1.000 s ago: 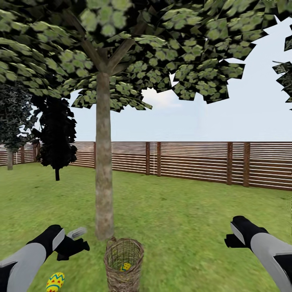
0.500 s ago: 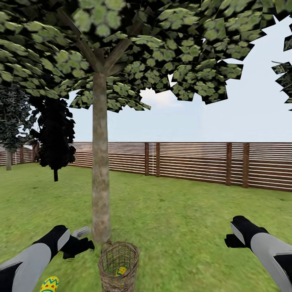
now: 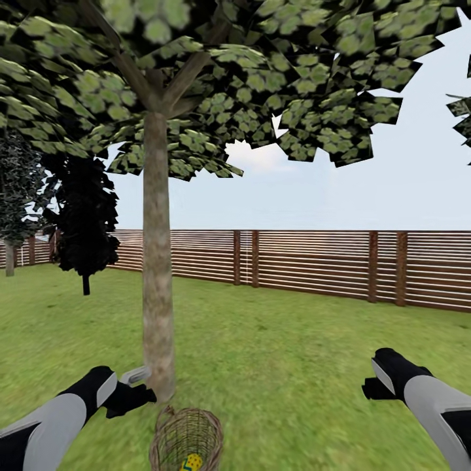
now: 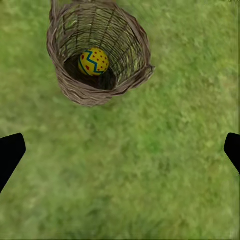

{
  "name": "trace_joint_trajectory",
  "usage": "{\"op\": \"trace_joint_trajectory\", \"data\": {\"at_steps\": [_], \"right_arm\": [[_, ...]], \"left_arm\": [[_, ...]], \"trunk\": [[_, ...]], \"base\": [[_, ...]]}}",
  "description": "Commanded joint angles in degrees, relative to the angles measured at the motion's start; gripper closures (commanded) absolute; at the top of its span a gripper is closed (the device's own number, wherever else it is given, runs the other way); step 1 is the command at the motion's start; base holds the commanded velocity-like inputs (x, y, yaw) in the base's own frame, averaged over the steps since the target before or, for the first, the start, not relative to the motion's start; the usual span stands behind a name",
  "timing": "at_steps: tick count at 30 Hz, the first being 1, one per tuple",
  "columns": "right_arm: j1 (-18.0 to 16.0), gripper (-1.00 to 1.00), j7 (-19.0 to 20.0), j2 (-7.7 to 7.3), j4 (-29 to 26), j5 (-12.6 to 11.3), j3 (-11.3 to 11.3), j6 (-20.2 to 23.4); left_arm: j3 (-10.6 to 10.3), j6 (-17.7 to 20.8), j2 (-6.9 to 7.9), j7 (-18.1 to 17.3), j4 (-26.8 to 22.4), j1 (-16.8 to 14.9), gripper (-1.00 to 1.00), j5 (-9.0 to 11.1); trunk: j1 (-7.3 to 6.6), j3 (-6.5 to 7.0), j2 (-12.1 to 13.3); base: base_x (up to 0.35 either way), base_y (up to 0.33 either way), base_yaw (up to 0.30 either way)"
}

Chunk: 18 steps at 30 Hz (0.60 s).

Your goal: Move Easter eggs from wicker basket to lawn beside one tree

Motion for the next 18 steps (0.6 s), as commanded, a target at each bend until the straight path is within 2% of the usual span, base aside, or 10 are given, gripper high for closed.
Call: {"op": "trace_joint_trajectory", "data": {"at_steps": [1, 7, 12, 18], "right_arm": [[0.01, -1.00, -0.10, -0.01, -0.09, -0.23, 0.37, 0.30], [0.01, -1.00, -0.10, 0.21, -0.06, -0.22, 0.36, 0.30], [0.01, -1.00, 0.22, 0.34, -0.09, -0.19, 0.30, 0.27], [0.01, -1.00, 0.72, 0.04, 0.92, -0.12, 0.29, -0.04]], "left_arm": [[0.30, 0.24, -0.13, -0.37, -0.09, 0.01, -1.00, -0.62], [0.30, 0.15, -0.72, -0.30, 0.06, 0.01, -1.00, -0.62], [0.30, 0.15, -0.77, 2.22, 0.09, 0.01, -1.00, -0.51], [0.30, 0.15, -0.83, 3.13, 0.10, 0.01, -1.00, -0.34]], "trunk": [[-0.18, 0.17, 0.41], [-1.50, 1.25, 2.81], [-2.37, 1.97, 4.42], [-2.37, 1.97, 4.42]], "base": [[0.337, 0.000, 0.000], [0.337, 0.000, 0.000], [0.324, 0.000, 0.000], [0.060, 0.000, 0.000]]}}
